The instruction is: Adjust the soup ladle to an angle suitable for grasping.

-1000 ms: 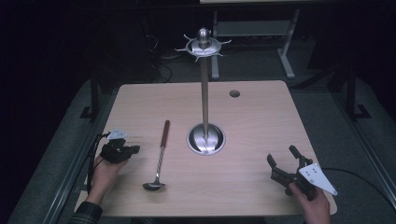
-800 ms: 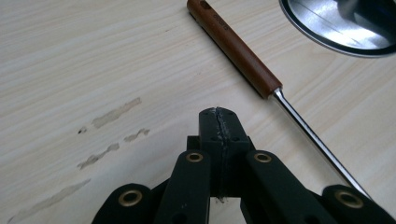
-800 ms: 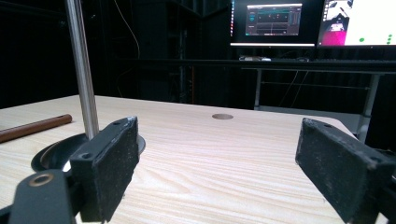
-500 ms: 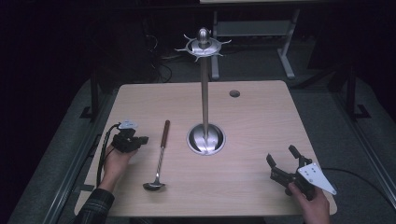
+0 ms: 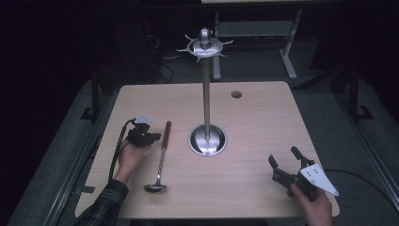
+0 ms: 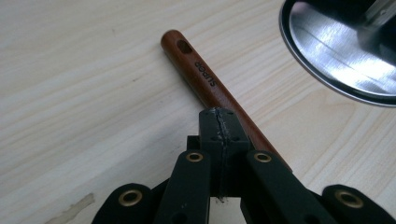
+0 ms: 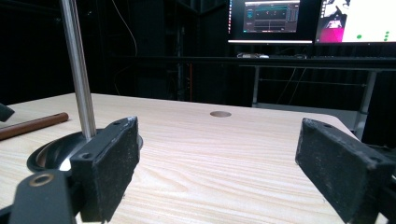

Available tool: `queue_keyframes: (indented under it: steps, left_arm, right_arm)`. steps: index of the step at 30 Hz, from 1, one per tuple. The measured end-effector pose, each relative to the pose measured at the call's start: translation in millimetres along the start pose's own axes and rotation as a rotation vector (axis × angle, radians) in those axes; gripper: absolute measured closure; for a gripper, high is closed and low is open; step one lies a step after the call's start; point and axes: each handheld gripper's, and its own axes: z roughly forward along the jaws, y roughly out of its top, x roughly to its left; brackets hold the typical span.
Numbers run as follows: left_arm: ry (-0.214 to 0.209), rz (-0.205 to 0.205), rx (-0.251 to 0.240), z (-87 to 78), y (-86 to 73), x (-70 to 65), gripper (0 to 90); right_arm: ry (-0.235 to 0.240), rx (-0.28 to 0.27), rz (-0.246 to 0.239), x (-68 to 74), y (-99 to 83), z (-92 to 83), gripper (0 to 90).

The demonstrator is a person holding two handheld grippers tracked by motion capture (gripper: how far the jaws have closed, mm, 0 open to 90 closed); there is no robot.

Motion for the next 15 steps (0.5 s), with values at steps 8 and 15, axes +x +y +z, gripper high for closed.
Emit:
queue_keyframes:
  steps: [8, 15]
  left_arm:
    - [-0.003, 0.013, 0.020, 13.7, 6.5, -4.2, 90.0]
    - [-0.025, 0.020, 0.023, 20.3, 9.5, -7.7, 90.0]
  right_arm:
    - [0.004, 0.000, -0.001, 0.2, 0.0, -0.2, 13.0]
    - [0.004, 0.000, 0.000, 0.0, 0.0, 0.0, 13.0]
